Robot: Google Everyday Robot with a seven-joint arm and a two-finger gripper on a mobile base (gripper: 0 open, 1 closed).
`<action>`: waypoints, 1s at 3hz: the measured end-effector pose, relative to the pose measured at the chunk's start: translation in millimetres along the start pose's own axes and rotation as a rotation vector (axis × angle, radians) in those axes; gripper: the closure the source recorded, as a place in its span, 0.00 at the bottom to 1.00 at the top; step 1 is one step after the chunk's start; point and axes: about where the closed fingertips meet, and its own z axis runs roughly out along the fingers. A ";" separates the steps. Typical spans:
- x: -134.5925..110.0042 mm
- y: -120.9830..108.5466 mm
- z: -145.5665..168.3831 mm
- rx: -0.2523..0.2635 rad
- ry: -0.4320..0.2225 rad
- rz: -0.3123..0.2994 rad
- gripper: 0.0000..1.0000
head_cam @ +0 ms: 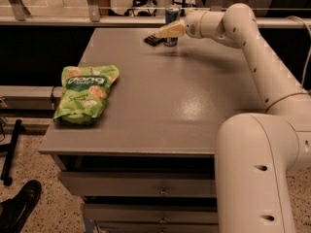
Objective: Move redbull can near rxbar chocolate
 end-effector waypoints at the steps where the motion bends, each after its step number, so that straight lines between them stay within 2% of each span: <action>1: -4.7 -3.2 -24.1 -0.022 -0.031 -0.019 0.00; 2: -32.6 -7.9 -139.7 -0.088 -0.100 -0.128 0.00; 3: -45.4 -8.6 -202.1 -0.110 -0.137 -0.183 0.00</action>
Offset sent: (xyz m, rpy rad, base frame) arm -0.1059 -0.1338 0.0628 -0.0321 -0.1530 0.1410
